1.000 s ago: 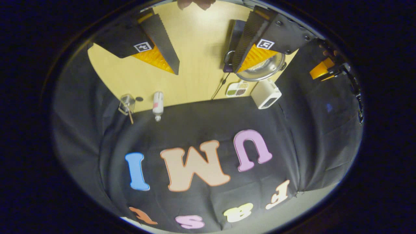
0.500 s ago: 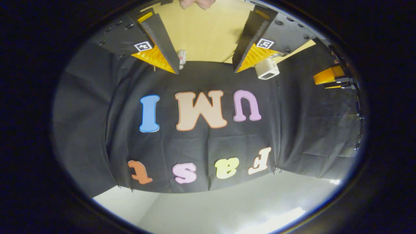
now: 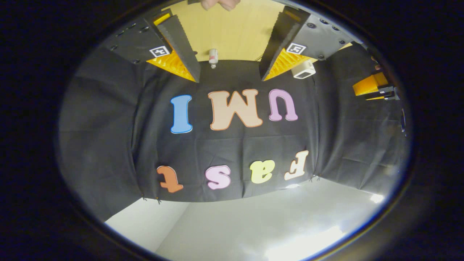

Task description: First push the handle of the pot to place it horizontally, then grasp the pot with both hands and set it on the induction cooktop.

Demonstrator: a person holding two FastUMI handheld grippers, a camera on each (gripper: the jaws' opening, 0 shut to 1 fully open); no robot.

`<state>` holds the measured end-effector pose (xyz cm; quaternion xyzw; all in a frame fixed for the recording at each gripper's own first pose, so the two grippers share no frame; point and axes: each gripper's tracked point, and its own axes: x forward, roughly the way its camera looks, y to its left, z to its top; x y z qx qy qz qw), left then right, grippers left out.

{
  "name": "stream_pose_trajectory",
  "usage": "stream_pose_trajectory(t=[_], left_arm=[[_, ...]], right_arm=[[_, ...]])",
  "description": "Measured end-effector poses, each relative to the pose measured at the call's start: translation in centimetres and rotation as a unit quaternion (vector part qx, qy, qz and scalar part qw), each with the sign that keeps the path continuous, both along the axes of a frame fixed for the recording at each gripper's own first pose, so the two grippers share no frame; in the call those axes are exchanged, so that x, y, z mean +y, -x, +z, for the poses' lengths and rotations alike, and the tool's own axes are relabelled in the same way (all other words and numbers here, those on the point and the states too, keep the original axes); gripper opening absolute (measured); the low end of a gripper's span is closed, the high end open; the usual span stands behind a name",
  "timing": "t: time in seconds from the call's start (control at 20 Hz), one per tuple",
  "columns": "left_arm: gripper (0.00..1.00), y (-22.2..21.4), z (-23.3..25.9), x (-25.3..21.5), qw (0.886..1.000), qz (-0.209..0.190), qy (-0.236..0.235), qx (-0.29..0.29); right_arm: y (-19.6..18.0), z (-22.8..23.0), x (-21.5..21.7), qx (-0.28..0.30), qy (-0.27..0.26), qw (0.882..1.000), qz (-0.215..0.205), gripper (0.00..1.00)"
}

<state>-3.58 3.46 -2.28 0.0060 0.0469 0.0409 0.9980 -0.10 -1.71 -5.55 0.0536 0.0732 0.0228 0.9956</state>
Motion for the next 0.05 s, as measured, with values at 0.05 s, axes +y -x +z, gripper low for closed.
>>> stream_pose_trajectory(t=[0.05], left_arm=[[0.9,-0.12,-0.17,0.19,1.0,-0.001,-0.002,0.003]], right_arm=[[0.09,0.23,-0.35,-0.002,0.001,1.0,-0.007,1.0]])
